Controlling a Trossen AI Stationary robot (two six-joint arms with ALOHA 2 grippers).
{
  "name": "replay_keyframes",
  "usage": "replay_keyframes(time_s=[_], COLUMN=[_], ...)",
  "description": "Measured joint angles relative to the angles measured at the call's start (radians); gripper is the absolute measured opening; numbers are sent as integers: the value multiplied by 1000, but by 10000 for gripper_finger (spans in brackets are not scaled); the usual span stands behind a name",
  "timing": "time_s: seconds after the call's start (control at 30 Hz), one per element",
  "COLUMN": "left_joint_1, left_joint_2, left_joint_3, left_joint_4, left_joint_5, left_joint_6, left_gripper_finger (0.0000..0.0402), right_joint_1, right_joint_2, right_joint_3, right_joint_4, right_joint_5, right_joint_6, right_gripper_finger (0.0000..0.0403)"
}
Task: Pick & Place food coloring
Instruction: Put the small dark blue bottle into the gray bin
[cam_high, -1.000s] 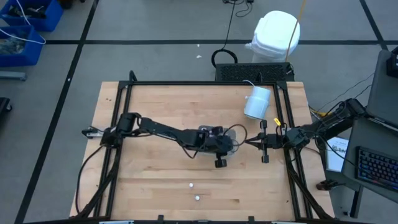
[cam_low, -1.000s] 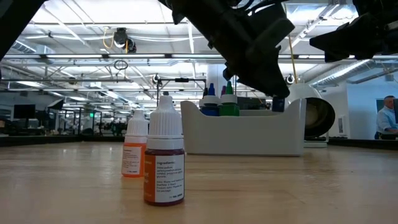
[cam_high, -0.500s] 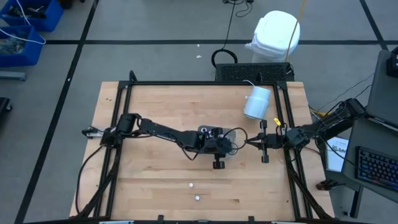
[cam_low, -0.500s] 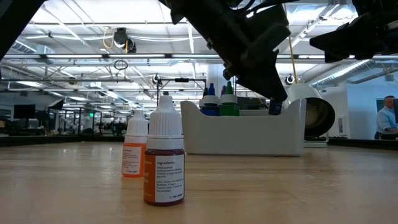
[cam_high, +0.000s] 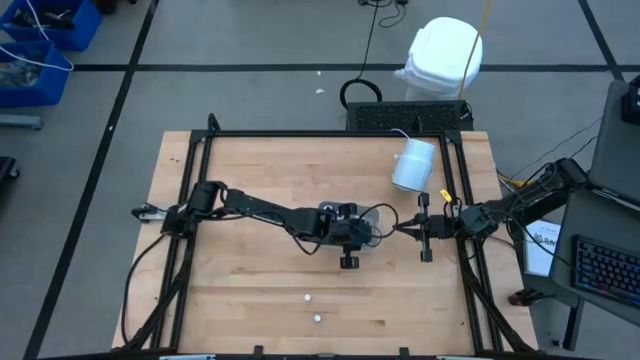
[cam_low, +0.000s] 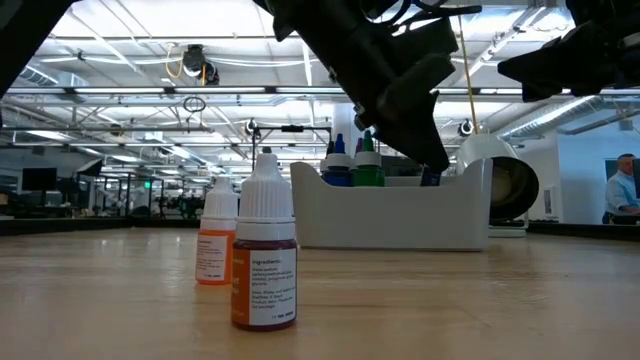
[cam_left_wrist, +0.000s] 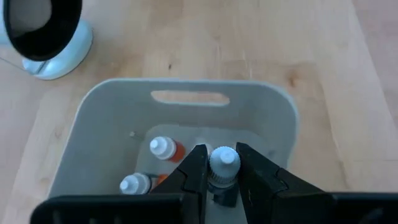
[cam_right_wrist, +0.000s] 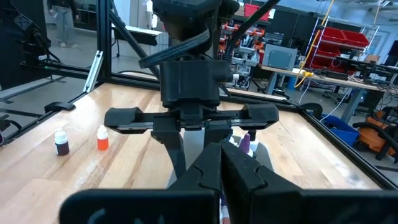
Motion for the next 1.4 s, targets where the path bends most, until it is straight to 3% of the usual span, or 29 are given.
replay_keyframes(time_s=[0.33,0.6,0.83,1.4], left_joint_1=[0,-1,-15,-21], left_joint_2=[0,0,0,68], left_joint_3=[0,0,0,-1], left_joint_4=[-30,88,107,171], left_joint_5=[-1,47,-68,-81], left_joint_6=[43,18,-82,-162], left_gripper_finger=[65,65,65,71], right_joint_1=[0,0,0,0], right_joint_2=[0,0,0,8], right_joint_3=[0,0,0,0], right_joint_4=[-6,-6,-5,10], right_joint_5=[0,0,0,0], right_joint_6=[1,1,1,-2], right_gripper_finger=[0,0,0,0])
